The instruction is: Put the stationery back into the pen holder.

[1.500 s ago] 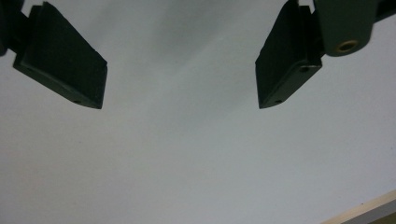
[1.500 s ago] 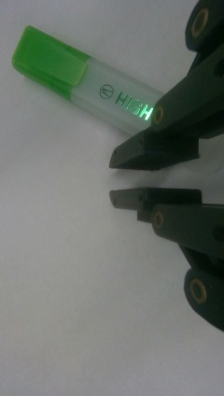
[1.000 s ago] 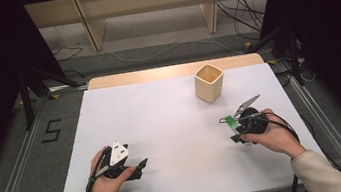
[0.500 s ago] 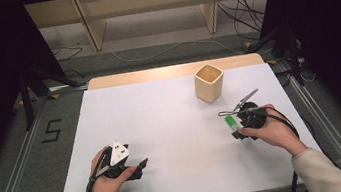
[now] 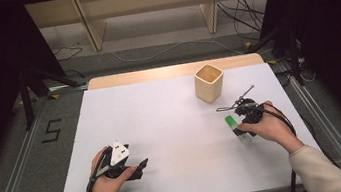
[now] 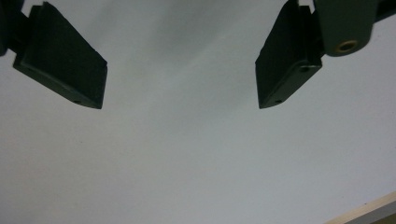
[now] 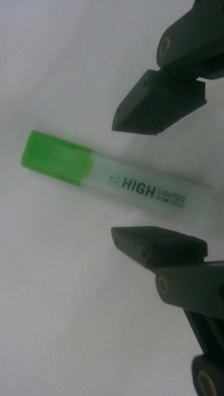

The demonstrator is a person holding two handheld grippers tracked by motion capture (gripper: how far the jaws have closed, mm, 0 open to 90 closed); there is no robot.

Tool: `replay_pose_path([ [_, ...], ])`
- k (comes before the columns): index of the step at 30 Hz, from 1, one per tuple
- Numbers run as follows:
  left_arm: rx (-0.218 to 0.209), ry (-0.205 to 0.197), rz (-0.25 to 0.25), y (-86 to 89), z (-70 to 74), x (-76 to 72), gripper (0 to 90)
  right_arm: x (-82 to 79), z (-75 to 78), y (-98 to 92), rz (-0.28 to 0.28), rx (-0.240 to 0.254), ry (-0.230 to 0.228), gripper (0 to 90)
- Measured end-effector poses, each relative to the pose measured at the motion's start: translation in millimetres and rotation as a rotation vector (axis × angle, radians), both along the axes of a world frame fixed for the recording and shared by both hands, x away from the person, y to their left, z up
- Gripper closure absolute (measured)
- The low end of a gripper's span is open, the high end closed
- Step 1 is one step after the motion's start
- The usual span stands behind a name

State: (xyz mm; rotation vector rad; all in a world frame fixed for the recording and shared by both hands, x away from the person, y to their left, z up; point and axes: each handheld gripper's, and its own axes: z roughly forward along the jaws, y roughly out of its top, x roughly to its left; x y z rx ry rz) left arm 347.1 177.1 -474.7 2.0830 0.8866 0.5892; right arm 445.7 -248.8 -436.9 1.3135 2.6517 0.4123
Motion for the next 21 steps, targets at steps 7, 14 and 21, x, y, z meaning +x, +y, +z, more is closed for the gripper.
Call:
replay_pose_path([
  [7,0.001,0.0,-0.001,0.6,0.1,0.0,16.7,6.6,-4.9,3.8,-0.045,-0.049,0.053,46.5],
  [14,0.0,-0.002,-0.002,-0.2,0.2,0.0,16.7,9.2,-5.6,6.0,-0.127,-0.067,0.099,51.4],
  [21,0.0,-0.002,-0.003,-0.1,0.2,0.0,16.7,9.9,-7.9,11.9,-0.189,-0.064,0.153,52.6],
])
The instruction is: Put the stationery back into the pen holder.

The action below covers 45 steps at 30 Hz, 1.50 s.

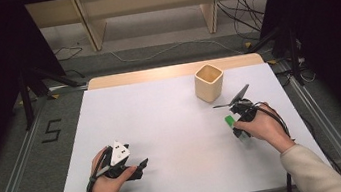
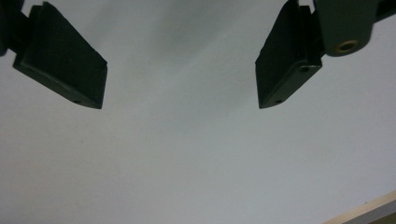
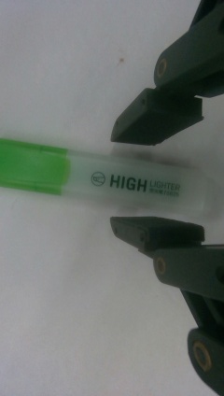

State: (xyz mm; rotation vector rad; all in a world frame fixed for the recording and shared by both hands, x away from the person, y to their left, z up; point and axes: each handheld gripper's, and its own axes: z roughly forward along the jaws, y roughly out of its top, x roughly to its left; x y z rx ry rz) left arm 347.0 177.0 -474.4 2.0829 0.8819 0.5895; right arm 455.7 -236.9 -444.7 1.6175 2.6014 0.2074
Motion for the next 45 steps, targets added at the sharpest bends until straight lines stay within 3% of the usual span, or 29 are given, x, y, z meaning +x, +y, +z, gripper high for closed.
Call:
replay_pose_path([
  [21,0.0,0.0,-0.003,-0.2,-0.1,0.2,16.7,2.8,-5.0,5.1,-0.046,-0.035,0.038,56.1],
  [45,-0.002,0.001,-0.006,-0.8,-0.2,-0.2,16.7,7.7,-6.3,13.3,-0.03,-0.096,0.096,61.8],
])
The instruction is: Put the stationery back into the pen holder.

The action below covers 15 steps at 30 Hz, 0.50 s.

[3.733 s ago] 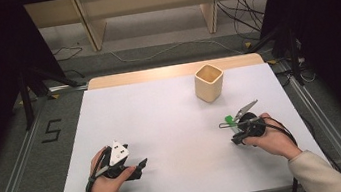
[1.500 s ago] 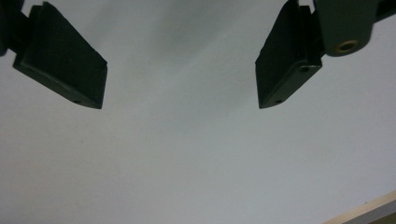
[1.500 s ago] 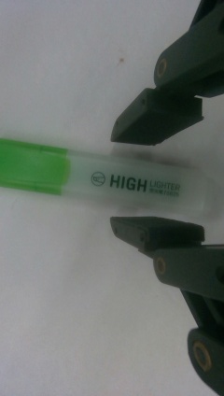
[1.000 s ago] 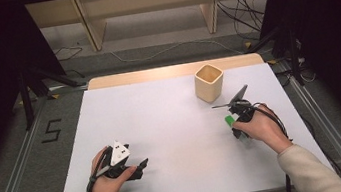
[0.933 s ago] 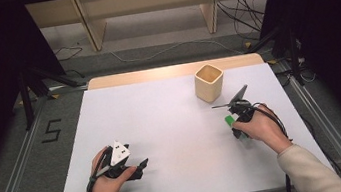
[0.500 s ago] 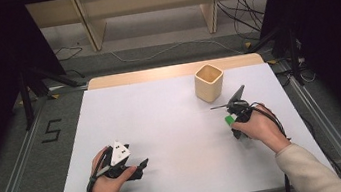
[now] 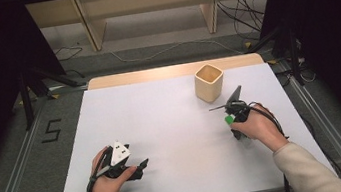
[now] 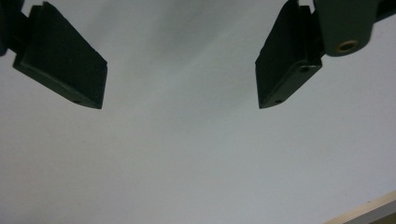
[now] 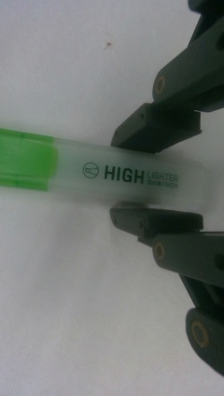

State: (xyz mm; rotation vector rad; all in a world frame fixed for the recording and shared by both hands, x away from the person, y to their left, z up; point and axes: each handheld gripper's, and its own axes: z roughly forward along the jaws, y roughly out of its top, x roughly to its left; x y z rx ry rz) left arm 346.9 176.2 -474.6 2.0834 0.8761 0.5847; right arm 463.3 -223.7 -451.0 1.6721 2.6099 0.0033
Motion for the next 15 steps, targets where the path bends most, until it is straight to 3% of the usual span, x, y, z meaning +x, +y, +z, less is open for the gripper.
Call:
replay_pose_path([
  [15,0.0,-0.001,-0.001,-0.2,-0.3,0.1,16.7,1.2,0.4,0.2,-0.009,-0.002,0.0,65.7],
])
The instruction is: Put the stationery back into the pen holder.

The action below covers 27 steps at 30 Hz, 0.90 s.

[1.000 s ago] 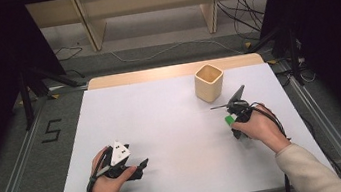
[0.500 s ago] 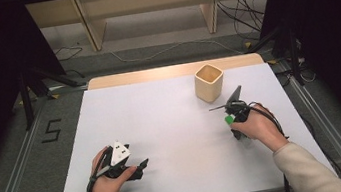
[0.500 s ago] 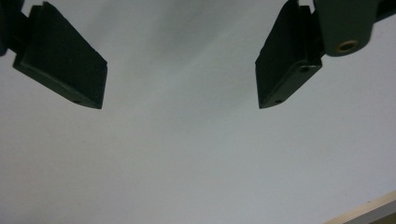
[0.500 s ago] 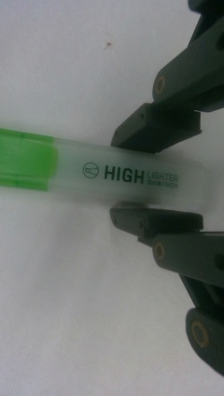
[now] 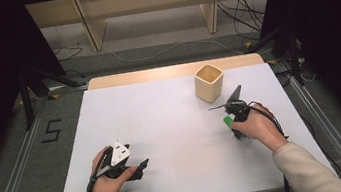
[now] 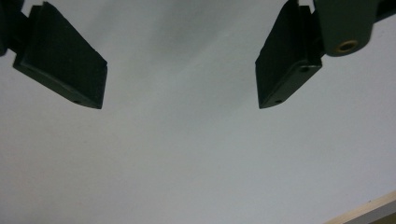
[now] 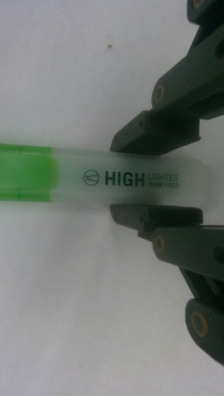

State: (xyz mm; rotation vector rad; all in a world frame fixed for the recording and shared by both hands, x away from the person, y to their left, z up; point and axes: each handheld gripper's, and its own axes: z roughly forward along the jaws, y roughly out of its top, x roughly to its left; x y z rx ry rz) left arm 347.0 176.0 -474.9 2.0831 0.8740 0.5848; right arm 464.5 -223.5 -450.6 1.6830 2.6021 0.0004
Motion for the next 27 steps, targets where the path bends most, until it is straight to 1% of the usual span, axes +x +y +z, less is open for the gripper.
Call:
replay_pose_path([
  [12,0.0,-0.001,0.0,0.0,0.2,-0.2,16.7,-0.1,1.4,-1.3,0.0,0.003,-0.003,65.9],
  [27,0.001,-0.002,0.0,0.2,0.3,-0.3,16.7,-0.7,8.7,-3.6,0.004,0.037,-0.035,66.0],
])
